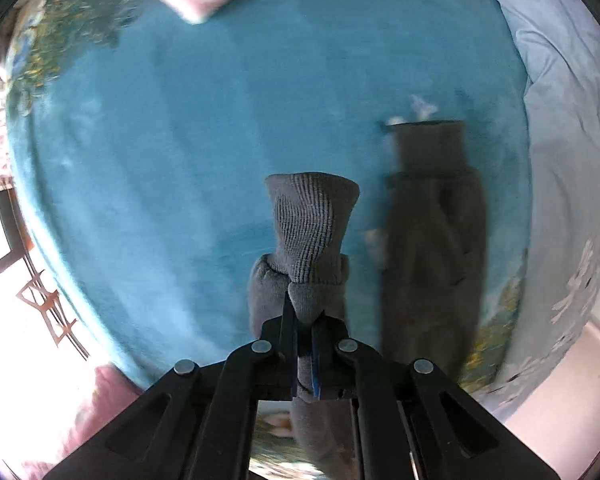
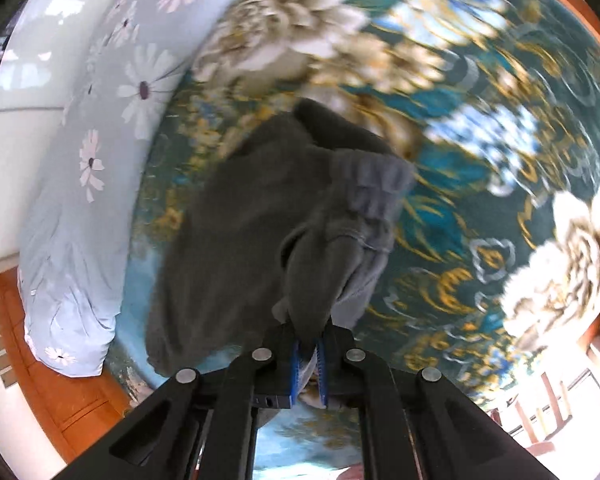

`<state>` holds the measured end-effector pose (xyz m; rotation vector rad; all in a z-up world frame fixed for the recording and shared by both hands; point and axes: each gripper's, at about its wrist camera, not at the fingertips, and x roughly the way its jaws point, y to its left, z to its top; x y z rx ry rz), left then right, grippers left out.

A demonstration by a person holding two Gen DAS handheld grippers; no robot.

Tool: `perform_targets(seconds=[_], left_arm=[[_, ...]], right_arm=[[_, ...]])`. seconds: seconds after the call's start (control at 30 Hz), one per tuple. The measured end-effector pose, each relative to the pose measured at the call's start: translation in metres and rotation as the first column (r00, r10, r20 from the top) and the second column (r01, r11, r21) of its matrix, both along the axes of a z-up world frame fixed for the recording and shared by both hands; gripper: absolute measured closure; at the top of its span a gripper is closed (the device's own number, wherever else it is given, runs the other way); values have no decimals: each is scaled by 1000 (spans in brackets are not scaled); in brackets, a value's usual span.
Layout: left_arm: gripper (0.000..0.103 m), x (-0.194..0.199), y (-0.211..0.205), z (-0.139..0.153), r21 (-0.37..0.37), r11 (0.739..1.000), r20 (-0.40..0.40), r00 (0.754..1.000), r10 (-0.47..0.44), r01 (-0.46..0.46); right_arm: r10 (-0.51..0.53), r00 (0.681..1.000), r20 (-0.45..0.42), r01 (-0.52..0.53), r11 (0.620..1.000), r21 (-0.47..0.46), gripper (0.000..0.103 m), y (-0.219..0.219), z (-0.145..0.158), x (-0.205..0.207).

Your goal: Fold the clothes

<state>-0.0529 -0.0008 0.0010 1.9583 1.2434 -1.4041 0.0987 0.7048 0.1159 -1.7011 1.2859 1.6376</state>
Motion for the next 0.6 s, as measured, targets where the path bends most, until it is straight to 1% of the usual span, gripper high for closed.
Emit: perform_targets(seconds=[0.03,0.07,0.13,0.23,0.3,0.33,0.43,0.47,0.5,0.53,0.57,0.6], left_arm=[[99,-15,2,-2,13,1000,15,1000,13,-13],[99,-36,18,-11,15,1000,36,999,21,-21],[99,-54,19,-18,4,1000,65,998,26,-26],[98,-83,27,-29,10,999,58,998,32,-32],[98,-102,33,-37,15,999,53,998,35,-35],[98,-110,37,-41,24,999,40,999,24,-25],[98,-129,45,-52,81,997,-44,999,25,-21],[94,-132,46,-55,100,994,-77,996,42,-34],[82,-135,46,-58,120,992,-110,992,61,-47],[78,-133,43,-59,149,986,-146,985,94,-72],[71,-131,40,-61,179,979,-181,975,128,-96],[67,-129,38,-62,209,971,-214,963,163,-118]], right_arm=[[-1,1000,2,1,1000,-10,96,1,1,-14],[-4,1000,5,4,1000,-12,96,2,1,-25],[-13,1000,9,13,1000,-10,96,4,-2,-46],[-25,1000,17,25,1000,-7,96,8,-6,-77],[-35,999,18,34,999,18,96,12,-12,-92],[-42,999,16,41,999,28,96,15,-15,-96],[-55,998,-29,57,997,60,95,20,-23,-111],[-53,998,-32,55,996,74,95,21,-25,-115],[-52,998,-27,54,995,81,94,22,-29,-119],[-55,998,-24,57,995,81,92,22,-33,-121],[-60,998,-18,61,995,81,91,21,-37,-123],[-64,998,-16,65,995,79,91,21,-40,-124]])
